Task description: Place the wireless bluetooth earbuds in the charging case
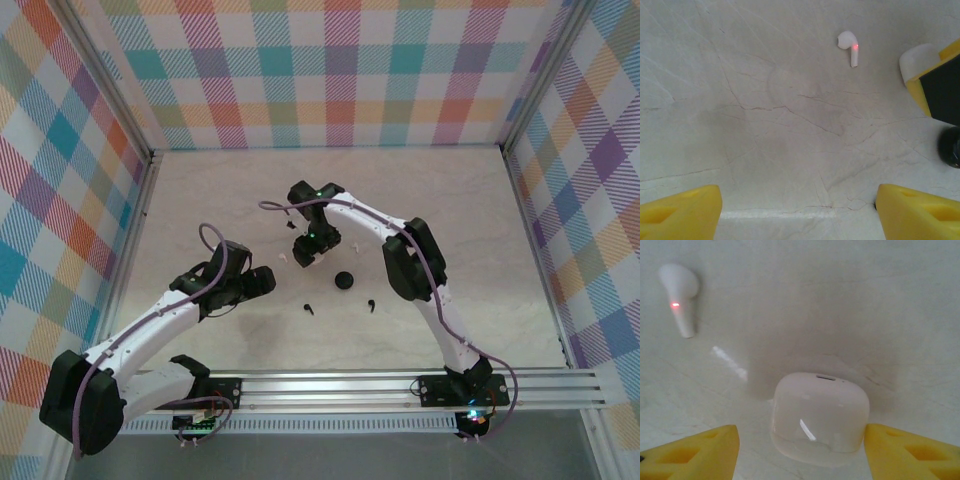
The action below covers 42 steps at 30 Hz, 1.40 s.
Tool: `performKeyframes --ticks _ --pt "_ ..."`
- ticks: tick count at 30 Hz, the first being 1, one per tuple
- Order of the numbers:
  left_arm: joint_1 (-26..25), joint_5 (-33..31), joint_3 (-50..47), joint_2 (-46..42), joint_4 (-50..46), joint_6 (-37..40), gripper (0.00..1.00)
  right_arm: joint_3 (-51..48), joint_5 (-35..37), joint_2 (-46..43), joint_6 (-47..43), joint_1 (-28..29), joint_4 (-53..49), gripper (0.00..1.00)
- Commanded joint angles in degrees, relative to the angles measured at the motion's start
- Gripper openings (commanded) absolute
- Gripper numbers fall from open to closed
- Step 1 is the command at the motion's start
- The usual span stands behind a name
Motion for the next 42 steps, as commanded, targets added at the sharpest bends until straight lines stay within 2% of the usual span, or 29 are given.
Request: performKeyframes --ticks 1,4,6,11,22,31,37,42 --pt "-0.71 -1.1 0.27 0.5 -1.15 1.87 0.81 -0.33 -7.51 -1.97 0.89 0.23 0.35 0.67" --pt "-0.71 -1.53 0.44 0.68 -1.23 2.85 0.81 -1.81 -7.83 -3.18 1.57 0.34 2.66 0.68" --pt "-0.71 -1.69 0.69 0.76 -1.32 3.6 0.81 -2.26 -5.47 -3.53 1.71 0.25 3.38 0.73" --pt "-0.71 -2.36 1.87 2.02 -1.49 4.9 0.82 -3.28 -0.59 -4.47 2.62 0.26 3.97 0.76" --pt "-0.31 -0.69 4.22 7.01 -0.57 4.48 0.84 -6.04 0.38 -3.7 1.24 1.2 6.49 0.71" --pt "6.71 11.68 4.02 5.38 1.23 1.41 0.83 -8.87 2.02 -2.98 -1.84 1.93 9.79 0.61" --pt "9.9 17.6 5.09 4.92 0.81 1.14 0.83 -10.92 3.69 -2.19 -5.11 1.93 11.33 0.6" --pt "11.6 20.62 5.72 5.16 0.88 0.66 0.82 -13.48 4.97 -3.5 -6.77 1.93 13.23 0.46"
